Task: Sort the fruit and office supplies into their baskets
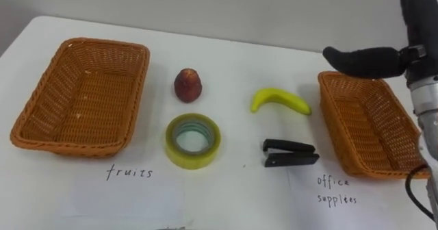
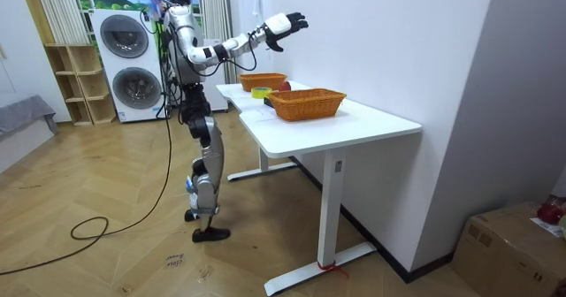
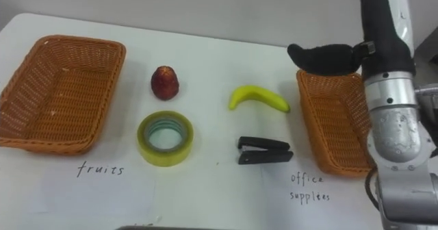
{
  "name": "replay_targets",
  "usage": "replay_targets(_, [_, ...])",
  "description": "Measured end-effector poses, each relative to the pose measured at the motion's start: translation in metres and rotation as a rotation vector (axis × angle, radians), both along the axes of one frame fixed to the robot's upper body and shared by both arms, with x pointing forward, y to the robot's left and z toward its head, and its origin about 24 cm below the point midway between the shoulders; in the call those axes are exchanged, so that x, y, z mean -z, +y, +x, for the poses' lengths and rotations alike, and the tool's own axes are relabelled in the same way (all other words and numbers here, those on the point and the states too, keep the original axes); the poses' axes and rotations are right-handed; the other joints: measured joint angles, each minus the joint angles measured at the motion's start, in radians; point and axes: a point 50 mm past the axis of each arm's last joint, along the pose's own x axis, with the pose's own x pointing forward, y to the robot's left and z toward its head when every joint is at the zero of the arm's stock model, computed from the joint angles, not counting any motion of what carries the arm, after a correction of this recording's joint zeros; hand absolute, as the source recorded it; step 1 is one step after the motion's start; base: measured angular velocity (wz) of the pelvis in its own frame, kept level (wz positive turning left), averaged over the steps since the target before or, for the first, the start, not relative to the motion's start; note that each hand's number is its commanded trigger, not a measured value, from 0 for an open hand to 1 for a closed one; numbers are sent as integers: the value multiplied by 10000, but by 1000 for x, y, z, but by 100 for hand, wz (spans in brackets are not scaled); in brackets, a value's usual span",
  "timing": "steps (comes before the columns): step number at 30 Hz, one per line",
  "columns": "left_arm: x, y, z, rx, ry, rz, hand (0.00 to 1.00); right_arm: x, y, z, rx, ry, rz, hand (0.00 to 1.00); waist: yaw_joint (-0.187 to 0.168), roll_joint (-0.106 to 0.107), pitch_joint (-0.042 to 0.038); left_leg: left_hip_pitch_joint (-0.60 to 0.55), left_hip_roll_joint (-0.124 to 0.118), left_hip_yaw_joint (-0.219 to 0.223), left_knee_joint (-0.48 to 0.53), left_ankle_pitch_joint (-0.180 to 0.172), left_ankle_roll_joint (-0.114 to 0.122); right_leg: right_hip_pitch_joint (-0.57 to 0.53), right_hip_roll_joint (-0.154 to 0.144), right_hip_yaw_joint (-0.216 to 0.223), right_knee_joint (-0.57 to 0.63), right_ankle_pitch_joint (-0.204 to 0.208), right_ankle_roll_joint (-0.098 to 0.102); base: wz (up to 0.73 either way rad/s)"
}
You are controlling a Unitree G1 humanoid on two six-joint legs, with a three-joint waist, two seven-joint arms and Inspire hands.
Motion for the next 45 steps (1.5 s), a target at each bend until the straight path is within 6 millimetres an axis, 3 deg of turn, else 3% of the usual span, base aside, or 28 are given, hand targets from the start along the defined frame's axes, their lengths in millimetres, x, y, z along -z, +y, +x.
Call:
replay_targets(8, [0,-1,5,164,-82,-9,0,19,-2,1,-175,1325,-273,0,-5,45,-13,16,-2,26,-17,1,0,-11,-9,19,-5,0,0,0])
replay_targets(17, [0,-1,7,215,-114,-14,0,29,9,3,-1006,2405,-986,0,-10,25,-95,28,7,5,-16,3,-2,-5,-32,132,-24,3,-4,0])
replay_targets(24, [0,-1,8,220,-133,-20,0,38,18,3,-1648,3298,-1436,0,3,3,-113,41,6,-7,0,5,0,24,-34,139,-25,15,-5,0])
replay_targets(33, [-1,0,9,436,-46,-15,0,51,33,2,-2533,4237,-2256,0,23,36,-83,20,1,-11,38,6,2,25,-32,128,-25,25,-5,0])
replay_targets(45, [-1,0,13,740,1,-165,0,54,35,1,-2798,4748,-2658,0,129,64,-39,5,1,-14,41,6,2,-12,-28,131,-11,25,-5,0])
